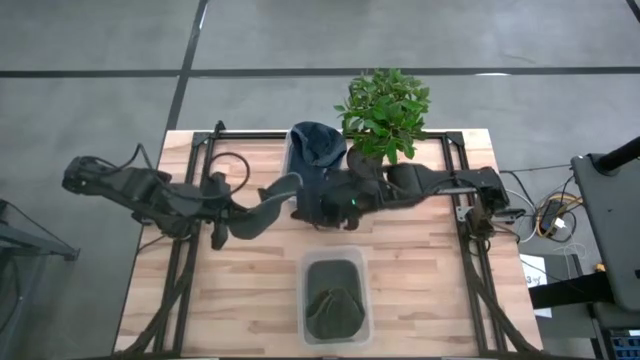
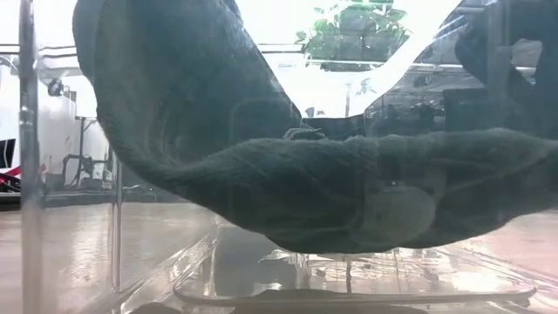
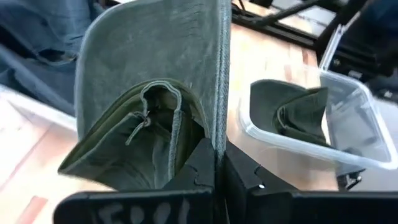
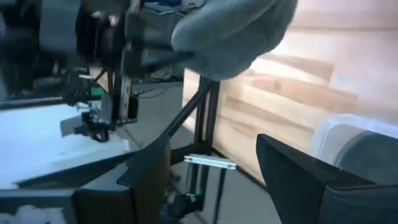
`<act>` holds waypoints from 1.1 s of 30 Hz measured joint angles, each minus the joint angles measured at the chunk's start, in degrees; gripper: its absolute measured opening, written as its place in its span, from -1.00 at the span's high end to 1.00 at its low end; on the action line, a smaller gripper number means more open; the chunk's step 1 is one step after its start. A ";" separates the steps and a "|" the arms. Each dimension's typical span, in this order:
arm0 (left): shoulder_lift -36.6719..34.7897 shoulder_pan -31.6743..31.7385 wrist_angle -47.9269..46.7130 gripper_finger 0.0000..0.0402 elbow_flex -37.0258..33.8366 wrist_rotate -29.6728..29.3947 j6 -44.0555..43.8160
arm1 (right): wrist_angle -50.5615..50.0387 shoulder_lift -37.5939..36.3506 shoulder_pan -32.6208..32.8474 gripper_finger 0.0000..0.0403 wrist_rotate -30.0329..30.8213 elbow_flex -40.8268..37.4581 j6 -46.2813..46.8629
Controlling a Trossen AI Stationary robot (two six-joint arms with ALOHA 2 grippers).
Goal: Pick & Place hat
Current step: Put the gray cap into the bottom transparent bin
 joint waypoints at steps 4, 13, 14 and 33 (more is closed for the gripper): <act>2.24 -0.74 0.03 0.97 1.81 -2.19 4.68 | -0.15 -0.02 -3.75 -0.15 -6.82 0.00 3.62; 6.00 -2.29 -0.67 0.97 3.95 -12.64 10.49 | -0.76 -0.27 -11.56 -0.07 -15.74 0.03 4.78; 6.27 -2.51 -0.67 0.97 4.01 -13.80 10.77 | -0.69 -0.37 -12.24 -0.06 -15.85 0.07 4.65; 15.65 -4.51 -2.44 0.97 11.75 -29.27 22.67 | 2.39 -0.39 -14.38 0.23 -15.91 0.17 6.37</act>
